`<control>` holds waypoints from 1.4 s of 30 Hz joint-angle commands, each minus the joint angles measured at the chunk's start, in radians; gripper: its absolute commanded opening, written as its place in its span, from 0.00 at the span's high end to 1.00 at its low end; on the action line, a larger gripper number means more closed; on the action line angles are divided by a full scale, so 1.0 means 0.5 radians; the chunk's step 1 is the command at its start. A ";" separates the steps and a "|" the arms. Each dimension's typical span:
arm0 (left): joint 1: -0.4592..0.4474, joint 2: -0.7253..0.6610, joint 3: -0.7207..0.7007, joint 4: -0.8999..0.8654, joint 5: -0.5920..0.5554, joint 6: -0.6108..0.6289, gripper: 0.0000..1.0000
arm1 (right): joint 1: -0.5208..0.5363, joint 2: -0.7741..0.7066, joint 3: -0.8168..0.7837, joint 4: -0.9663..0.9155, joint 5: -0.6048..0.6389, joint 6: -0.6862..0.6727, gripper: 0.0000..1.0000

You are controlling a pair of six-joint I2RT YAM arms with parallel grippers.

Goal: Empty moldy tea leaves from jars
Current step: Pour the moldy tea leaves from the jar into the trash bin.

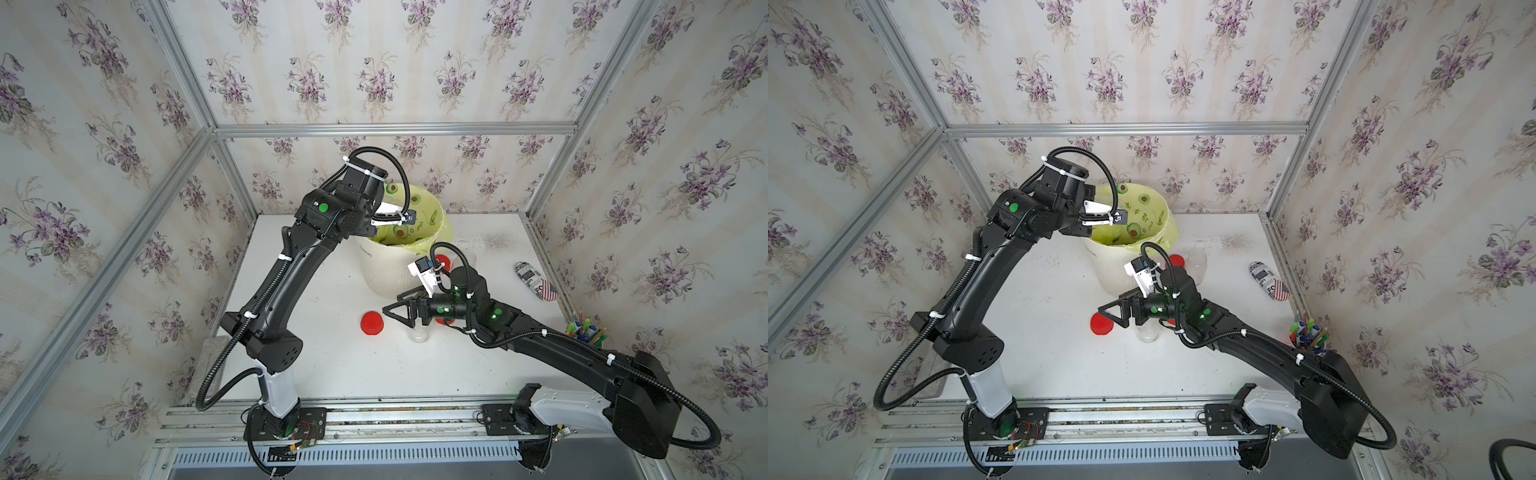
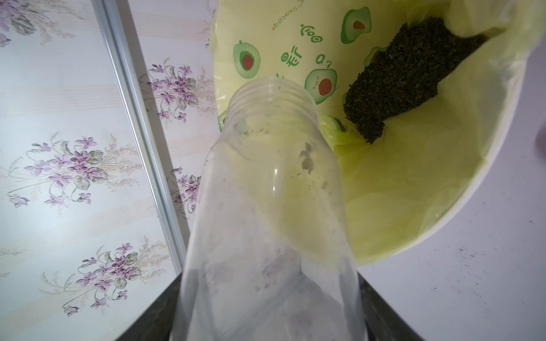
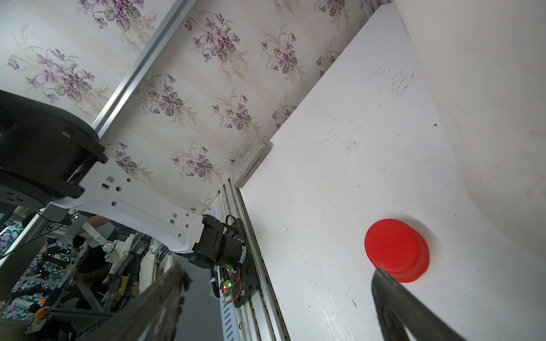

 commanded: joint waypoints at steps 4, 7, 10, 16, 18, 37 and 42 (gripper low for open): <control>-0.032 0.025 0.090 0.014 -0.052 0.044 0.25 | 0.008 -0.015 -0.001 0.013 0.015 0.011 0.03; -0.060 0.012 0.170 0.014 0.006 0.045 0.25 | 0.010 -0.021 0.004 -0.001 0.031 0.000 0.03; -0.050 -0.003 0.063 0.014 0.025 0.031 0.25 | 0.012 -0.014 0.001 0.010 0.027 0.010 0.03; 0.005 0.016 0.019 0.048 0.130 -0.062 0.24 | 0.010 -0.069 0.004 -0.038 0.068 -0.013 0.04; 0.044 -0.005 0.019 0.075 0.307 -0.126 0.24 | 0.007 -0.093 0.029 -0.092 0.093 -0.017 0.05; 0.415 -0.491 -0.619 0.561 1.400 -0.510 0.25 | -0.591 -0.309 0.409 -0.393 -0.228 -0.154 0.19; 0.466 -0.610 -0.771 0.676 1.575 -0.582 0.25 | -0.719 -0.275 0.548 -0.396 -0.358 -0.182 0.21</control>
